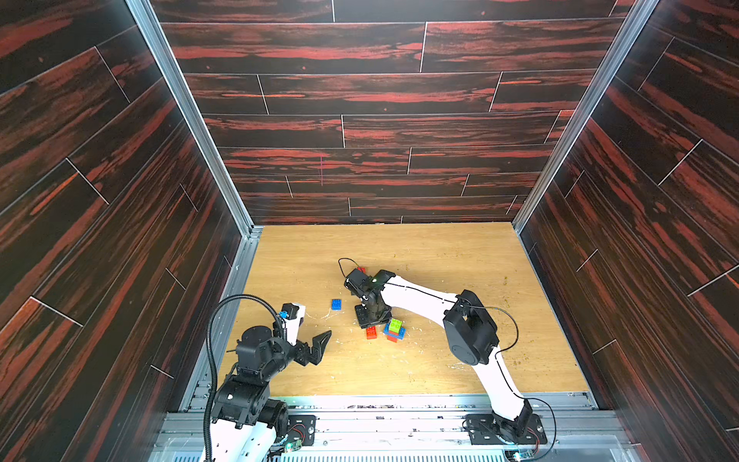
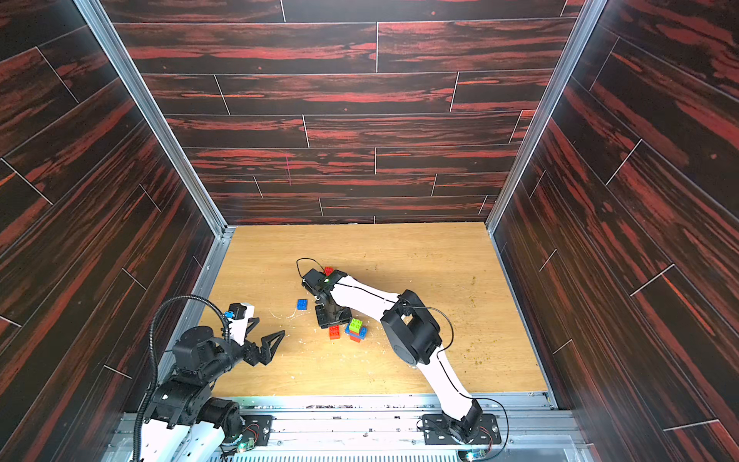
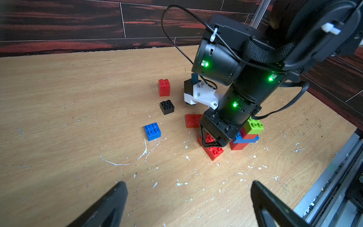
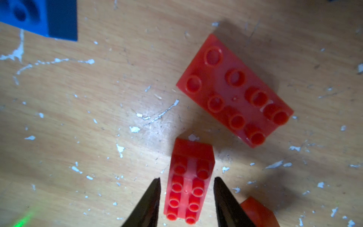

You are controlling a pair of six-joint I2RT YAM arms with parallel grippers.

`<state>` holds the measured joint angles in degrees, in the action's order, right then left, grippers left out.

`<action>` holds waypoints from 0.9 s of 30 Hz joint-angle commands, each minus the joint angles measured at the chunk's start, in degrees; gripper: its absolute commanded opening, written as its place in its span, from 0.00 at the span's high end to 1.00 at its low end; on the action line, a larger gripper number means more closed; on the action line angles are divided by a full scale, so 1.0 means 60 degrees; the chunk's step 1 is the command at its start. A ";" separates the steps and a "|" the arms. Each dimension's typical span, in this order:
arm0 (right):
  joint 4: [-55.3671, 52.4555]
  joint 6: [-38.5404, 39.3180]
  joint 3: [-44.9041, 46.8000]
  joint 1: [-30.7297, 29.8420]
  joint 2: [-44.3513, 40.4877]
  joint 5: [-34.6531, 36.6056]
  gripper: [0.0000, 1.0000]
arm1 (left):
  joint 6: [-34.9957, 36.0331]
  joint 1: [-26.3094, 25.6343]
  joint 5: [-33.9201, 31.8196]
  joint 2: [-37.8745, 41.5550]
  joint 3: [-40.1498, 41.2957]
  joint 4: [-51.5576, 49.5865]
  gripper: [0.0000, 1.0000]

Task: Assemble the letter f with lego
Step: Pick up the lego brick from the center of the board.

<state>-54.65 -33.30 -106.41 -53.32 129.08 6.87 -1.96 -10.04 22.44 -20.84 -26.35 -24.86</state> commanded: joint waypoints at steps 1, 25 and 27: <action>-0.0348 0.0141 -0.0220 -0.0052 -0.0022 0.0169 0.53 | -0.0007 -0.0027 -0.0059 0.0056 0.0084 0.0028 0.00; -0.0449 0.0224 -0.0658 -0.0049 0.0467 0.0130 0.52 | -0.0004 -0.0026 -0.0024 0.0104 0.0100 0.0028 0.00; -0.0447 0.0225 -0.0663 -0.0054 0.0511 0.0128 0.52 | -0.0010 -0.0025 -0.0037 0.0104 0.0100 0.0028 0.00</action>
<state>-56.34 -32.32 -109.25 -53.32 130.30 7.77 -1.96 -10.04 22.09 -20.84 -26.35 -24.86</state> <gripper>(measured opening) 0.477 0.999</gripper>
